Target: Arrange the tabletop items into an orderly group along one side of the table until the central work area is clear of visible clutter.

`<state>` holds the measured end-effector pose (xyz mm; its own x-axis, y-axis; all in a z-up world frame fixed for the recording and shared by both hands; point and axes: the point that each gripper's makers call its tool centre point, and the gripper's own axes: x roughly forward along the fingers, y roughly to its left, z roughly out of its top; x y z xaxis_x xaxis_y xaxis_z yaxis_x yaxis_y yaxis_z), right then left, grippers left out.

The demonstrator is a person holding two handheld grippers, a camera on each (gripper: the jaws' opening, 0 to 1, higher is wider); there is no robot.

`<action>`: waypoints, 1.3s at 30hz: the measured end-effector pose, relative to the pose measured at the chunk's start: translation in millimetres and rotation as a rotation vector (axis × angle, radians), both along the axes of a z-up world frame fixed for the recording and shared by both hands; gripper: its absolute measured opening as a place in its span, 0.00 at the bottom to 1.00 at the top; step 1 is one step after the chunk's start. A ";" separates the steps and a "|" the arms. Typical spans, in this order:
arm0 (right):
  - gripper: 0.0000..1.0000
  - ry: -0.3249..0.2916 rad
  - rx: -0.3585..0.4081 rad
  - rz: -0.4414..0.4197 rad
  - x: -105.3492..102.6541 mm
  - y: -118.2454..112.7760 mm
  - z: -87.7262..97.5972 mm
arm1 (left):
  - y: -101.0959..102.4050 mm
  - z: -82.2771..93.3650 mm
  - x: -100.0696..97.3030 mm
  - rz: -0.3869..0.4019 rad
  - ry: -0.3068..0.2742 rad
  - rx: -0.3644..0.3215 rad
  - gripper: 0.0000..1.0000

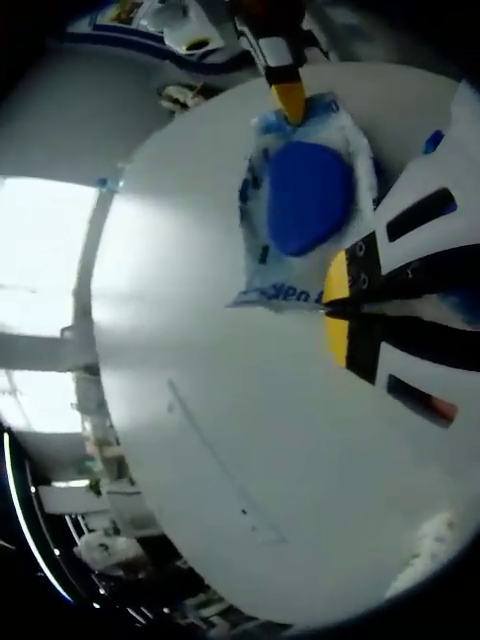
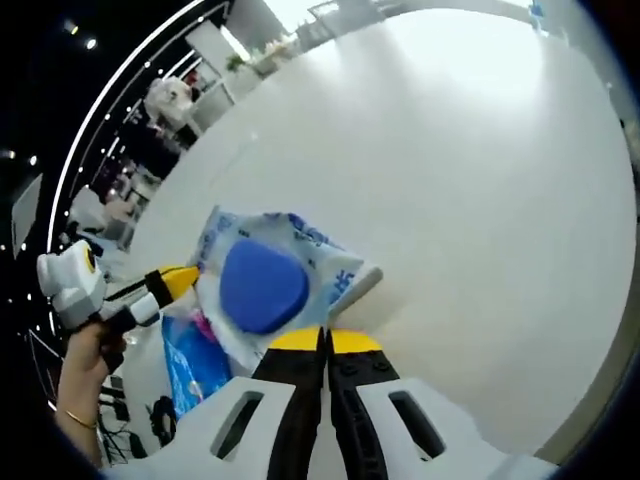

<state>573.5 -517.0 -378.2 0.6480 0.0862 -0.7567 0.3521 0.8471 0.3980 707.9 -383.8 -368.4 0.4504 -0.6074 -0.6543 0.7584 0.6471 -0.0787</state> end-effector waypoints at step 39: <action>0.01 -0.276 -0.179 0.391 124.3 37.6 68.2 | 92.8 63.8 -1.2 0.395 -0.123 -0.121 0.00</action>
